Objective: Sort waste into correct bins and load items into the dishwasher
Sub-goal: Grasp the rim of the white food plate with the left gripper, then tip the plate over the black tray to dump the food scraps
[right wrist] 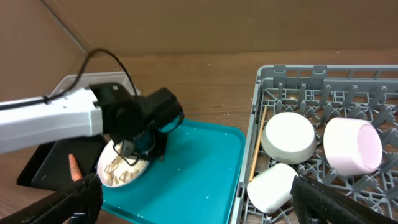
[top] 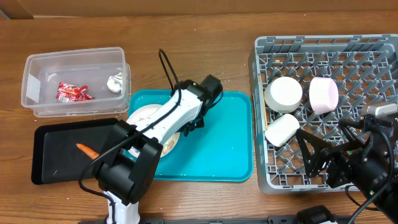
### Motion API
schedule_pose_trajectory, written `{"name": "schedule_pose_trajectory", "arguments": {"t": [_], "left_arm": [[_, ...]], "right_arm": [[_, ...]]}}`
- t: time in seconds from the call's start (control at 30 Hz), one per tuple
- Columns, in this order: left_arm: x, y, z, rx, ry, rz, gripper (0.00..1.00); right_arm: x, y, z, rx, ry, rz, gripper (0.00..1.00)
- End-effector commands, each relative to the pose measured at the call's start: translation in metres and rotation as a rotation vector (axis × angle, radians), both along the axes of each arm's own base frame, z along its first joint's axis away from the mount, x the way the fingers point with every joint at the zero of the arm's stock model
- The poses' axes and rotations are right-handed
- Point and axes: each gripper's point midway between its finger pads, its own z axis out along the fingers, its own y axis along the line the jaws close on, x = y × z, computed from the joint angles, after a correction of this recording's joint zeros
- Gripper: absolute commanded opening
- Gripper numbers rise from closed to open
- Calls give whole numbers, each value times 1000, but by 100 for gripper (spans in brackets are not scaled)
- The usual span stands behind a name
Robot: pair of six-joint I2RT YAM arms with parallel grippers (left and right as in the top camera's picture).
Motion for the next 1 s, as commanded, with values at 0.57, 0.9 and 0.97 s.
{"name": "schedule_pose_trajectory", "arguments": {"t": [0.57, 0.9, 0.97], "left_arm": [[-8, 63, 112, -21, -153, 293, 4], [19, 152, 139, -195, -268, 487, 4], [25, 162, 136, -230, -282, 506, 4]], "right_arm": [[0, -1, 1, -7, -12, 3, 100], [0, -1, 1, -7, -12, 3, 100], [0, -1, 1, -7, -12, 3, 100]]}}
